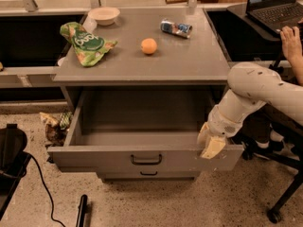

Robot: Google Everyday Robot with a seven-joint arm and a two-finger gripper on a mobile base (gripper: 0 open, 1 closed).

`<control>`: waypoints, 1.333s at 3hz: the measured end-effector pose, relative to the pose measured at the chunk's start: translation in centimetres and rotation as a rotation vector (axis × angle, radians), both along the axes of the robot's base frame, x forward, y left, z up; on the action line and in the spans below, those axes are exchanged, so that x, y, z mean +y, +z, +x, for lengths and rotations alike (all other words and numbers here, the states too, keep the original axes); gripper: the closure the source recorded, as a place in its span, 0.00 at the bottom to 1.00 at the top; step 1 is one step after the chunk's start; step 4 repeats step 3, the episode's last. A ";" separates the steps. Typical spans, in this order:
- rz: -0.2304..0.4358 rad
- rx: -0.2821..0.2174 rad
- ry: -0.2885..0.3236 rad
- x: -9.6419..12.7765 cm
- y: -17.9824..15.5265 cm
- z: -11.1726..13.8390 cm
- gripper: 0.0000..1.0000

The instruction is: Open top drawer

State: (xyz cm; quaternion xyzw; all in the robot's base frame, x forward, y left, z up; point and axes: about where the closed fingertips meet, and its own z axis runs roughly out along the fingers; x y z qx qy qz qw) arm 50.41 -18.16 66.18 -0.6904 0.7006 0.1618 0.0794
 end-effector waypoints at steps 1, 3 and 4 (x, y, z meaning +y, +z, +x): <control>0.000 0.000 0.000 0.0 0.0 0.0 0.15; -0.066 -0.120 0.007 -2.3 5.7 -0.9 0.00; -0.066 -0.120 0.007 -2.3 5.7 -0.9 0.00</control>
Offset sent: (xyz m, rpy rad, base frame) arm -0.0041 -0.0224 0.0469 0.0017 -0.0832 0.0357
